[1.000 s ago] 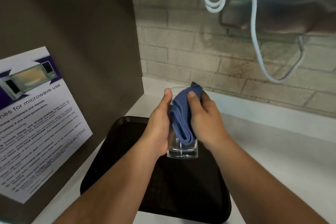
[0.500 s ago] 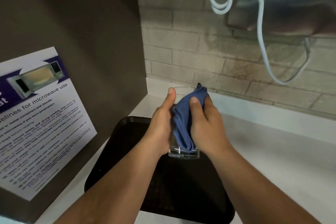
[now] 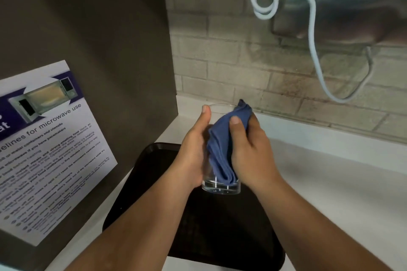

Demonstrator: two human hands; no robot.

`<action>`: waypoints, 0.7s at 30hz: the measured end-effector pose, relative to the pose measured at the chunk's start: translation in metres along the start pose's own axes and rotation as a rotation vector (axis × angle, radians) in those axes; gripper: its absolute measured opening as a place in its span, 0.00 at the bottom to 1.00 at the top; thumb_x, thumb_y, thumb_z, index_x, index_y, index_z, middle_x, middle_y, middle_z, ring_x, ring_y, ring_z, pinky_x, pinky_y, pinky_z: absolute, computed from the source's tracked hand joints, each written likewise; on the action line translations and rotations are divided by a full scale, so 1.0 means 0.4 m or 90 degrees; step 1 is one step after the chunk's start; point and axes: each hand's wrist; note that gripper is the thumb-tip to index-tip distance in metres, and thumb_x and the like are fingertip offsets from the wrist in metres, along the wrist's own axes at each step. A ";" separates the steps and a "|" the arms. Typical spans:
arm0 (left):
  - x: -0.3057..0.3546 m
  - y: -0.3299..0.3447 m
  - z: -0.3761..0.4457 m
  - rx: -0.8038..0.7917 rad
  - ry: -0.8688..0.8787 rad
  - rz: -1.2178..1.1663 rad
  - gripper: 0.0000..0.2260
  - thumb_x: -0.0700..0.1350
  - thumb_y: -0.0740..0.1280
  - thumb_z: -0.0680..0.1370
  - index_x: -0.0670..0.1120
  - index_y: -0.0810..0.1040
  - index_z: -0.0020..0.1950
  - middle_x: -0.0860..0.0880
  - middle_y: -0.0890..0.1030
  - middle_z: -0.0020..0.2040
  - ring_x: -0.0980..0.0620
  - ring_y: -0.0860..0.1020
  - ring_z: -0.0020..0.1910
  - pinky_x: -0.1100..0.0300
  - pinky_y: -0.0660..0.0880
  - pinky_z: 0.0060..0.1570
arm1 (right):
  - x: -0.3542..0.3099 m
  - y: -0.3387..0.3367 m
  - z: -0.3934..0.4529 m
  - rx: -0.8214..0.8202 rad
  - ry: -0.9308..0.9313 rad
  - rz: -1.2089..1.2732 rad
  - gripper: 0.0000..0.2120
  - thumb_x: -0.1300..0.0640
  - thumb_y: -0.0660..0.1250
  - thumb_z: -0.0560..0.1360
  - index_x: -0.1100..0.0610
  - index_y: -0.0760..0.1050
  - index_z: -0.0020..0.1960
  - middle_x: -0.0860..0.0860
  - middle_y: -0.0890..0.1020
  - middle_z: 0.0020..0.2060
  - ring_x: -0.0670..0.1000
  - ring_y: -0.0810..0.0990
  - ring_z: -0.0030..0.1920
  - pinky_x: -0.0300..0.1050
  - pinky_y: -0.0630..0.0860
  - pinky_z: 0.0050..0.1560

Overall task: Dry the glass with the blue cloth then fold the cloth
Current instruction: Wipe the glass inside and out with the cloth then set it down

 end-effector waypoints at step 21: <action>-0.026 0.028 0.002 0.154 0.020 0.089 0.21 0.65 0.66 0.79 0.49 0.88 0.54 0.47 0.91 0.48 0.48 0.89 0.46 0.52 0.83 0.49 | 0.072 0.014 0.055 0.010 0.187 0.136 0.25 0.39 0.54 0.76 0.52 0.78 0.61 0.53 0.85 0.54 0.56 0.83 0.55 0.60 0.77 0.62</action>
Point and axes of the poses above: each hand's wrist, its own z-axis towards the middle knuckle, its own y-axis out of the palm, x = y × z
